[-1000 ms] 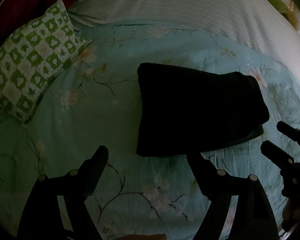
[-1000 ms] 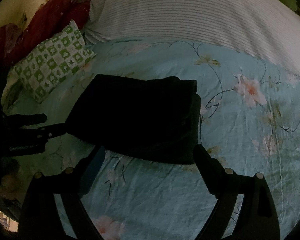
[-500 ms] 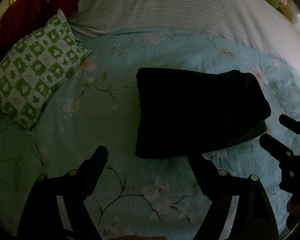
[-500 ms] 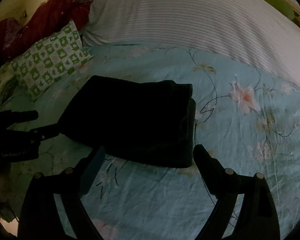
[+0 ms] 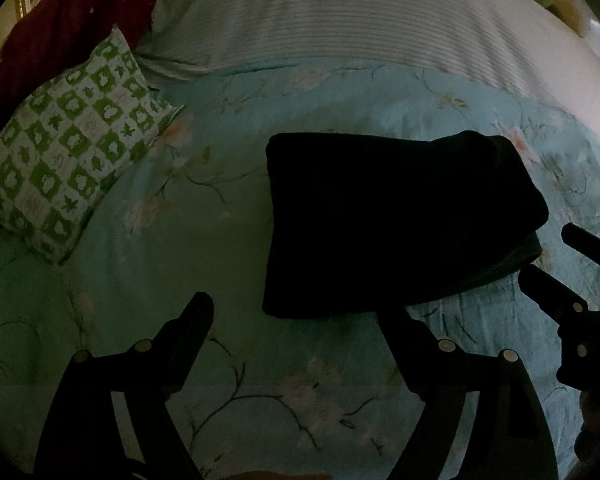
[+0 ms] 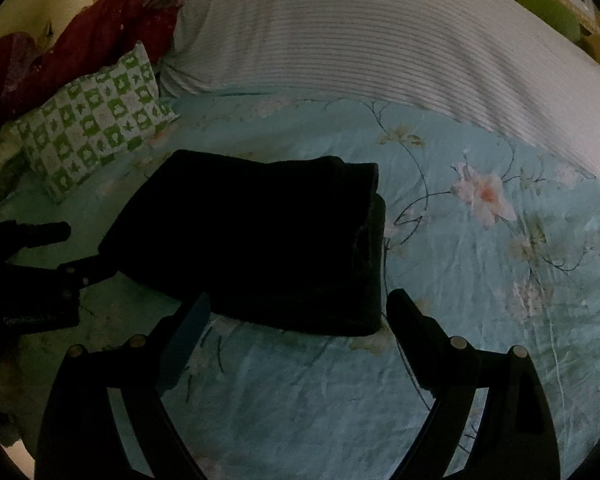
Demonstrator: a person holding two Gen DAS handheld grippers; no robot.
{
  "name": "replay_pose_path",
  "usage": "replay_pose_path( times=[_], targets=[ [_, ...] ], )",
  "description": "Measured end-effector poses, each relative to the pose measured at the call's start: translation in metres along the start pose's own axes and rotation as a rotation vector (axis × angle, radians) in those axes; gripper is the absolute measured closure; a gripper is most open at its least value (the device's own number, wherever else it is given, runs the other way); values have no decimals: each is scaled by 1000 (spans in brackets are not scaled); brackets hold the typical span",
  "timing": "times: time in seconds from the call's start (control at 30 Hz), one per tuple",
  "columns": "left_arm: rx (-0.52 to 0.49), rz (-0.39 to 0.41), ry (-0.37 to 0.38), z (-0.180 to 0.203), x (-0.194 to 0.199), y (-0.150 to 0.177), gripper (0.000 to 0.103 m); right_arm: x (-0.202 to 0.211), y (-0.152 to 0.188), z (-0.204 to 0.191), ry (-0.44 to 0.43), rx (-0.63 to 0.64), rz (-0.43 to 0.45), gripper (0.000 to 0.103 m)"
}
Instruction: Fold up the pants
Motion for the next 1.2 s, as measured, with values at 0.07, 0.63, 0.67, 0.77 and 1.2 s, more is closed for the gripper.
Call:
replay_pose_path(
  times=[0.07, 0.63, 0.67, 0.77, 1.2],
  targets=[
    [-3, 3, -3, 1, -1, 0, 18, 0, 0, 0, -1, -2, 1, 12],
    [-9, 7, 2, 4, -5, 0, 17, -6, -1, -1, -9, 2, 8, 5],
    [-10, 6, 2, 3, -5, -1, 17, -5, 0, -2, -7, 0, 7, 5],
    [-11, 5, 3, 3, -5, -2, 17, -5, 0, -3, -8, 0, 5, 5],
    [-15, 5, 10, 4, -5, -3, 17, -5, 1, -5, -11, -2, 2, 5]
  ],
)
Point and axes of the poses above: each gripper's, at about its wrist camera, not at the fingertips, and x roughly against the way its jaws point, z to its right, y to its underside, the point moved 5 cm from there along -x, roughly the way its jaws point, and after that the axes turned 11 degrees about z, right-handed, at the moved point
